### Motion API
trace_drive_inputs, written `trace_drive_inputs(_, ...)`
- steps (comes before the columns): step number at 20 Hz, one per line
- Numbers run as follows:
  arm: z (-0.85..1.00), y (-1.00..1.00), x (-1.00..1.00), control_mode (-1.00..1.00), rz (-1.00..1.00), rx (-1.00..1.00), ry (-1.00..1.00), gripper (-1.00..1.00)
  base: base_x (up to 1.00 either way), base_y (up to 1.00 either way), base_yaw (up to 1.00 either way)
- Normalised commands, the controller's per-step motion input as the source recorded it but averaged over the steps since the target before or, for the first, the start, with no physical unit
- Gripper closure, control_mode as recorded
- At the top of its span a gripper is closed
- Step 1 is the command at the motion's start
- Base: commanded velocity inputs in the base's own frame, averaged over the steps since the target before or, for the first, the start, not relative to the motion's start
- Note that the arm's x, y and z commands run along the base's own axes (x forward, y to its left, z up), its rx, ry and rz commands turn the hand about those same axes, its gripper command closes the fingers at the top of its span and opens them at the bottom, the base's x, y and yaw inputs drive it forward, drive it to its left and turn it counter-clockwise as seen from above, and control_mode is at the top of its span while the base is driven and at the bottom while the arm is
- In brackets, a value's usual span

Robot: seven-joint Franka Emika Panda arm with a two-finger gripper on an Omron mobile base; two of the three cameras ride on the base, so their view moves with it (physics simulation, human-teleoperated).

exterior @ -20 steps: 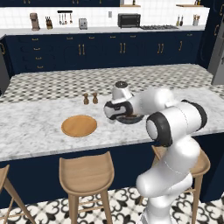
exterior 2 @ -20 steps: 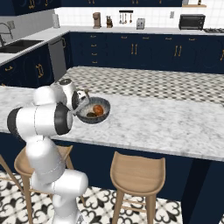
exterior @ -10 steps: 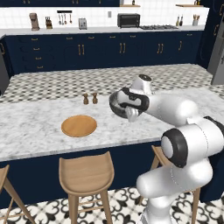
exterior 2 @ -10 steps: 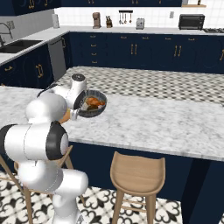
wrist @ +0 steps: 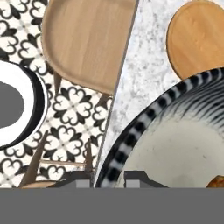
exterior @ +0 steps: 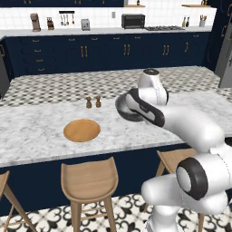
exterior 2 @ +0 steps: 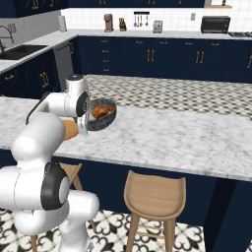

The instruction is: Pick the chicken drumstick and mushroom from their plates and place them in the bowl. Then put the bowl in the fridge.

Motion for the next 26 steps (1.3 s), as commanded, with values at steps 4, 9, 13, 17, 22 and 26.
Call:
trace_drive_inputs(4, 0.1, -0.11, -1.0, -1.0, -0.01, 0.24, -0.16, 1.0, 0.0, 0.0, 0.0)
trace_drive_inputs(9, 0.17, 0.0, -1.0, -1.0, -0.05, 0.03, -0.06, 1.0, 0.0, 0.0, 0.0)
trace_drive_inputs(13, 0.3, 0.0, -1.0, -1.0, -0.04, 0.0, 0.04, 1.0, 0.0, 0.0, 0.0)
trace_drive_inputs(17, 0.26, -0.38, -0.81, -1.0, -0.02, 0.06, 0.06, 1.0, 0.0, 0.0, 0.0)
trace_drive_inputs(22, 0.05, -0.25, -0.58, -1.0, -0.03, 0.02, 0.03, 1.0, 0.0, 0.0, 0.0)
trace_drive_inputs(26, -0.03, 0.0, -0.02, -1.0, 0.0, 0.0, 0.0, 1.0, 0.0, 0.0, 0.0)
